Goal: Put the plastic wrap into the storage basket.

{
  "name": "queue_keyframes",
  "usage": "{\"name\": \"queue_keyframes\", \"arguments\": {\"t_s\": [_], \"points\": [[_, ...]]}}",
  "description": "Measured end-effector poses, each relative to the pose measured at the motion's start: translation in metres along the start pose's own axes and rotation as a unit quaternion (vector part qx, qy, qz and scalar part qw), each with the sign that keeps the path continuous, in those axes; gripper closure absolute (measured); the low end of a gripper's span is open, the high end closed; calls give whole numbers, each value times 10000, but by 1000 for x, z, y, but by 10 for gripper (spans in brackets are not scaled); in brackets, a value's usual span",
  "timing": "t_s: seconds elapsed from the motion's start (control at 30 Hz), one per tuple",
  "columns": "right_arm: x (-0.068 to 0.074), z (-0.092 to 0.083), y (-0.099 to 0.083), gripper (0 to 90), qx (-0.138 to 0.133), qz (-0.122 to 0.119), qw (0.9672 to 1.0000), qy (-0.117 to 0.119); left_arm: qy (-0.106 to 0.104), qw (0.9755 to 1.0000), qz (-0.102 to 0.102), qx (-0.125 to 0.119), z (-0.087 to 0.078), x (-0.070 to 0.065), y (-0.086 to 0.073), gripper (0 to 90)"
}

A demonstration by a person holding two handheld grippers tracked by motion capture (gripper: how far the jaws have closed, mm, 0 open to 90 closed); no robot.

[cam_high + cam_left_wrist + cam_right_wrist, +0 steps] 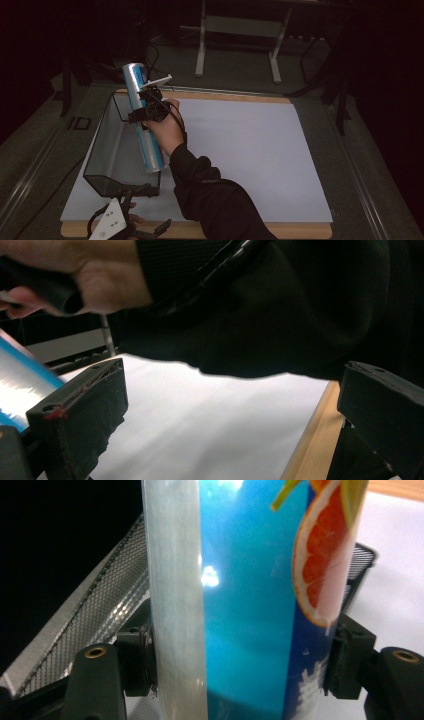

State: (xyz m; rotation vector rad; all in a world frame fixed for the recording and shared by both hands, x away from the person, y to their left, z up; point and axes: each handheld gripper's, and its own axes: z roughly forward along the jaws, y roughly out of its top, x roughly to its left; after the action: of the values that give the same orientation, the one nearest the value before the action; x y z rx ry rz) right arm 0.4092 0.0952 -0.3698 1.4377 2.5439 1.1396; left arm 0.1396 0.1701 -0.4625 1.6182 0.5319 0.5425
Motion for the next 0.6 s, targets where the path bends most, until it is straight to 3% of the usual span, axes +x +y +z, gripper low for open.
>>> {"name": "queue_keyframes", "arguments": {"t_s": [0.33,0.5,0.6], "points": [[5,27,-13,314,-22,247,9996,113,70,9999,74,6,-1,-3,1,7],[4,42,-21,314,113,272,9996,23,50,10000,82,2,-1,-3,1,6],[2,52,-29,314,252,442,9987,88,57,10000,73,6,-1,-3,1,7]]}}
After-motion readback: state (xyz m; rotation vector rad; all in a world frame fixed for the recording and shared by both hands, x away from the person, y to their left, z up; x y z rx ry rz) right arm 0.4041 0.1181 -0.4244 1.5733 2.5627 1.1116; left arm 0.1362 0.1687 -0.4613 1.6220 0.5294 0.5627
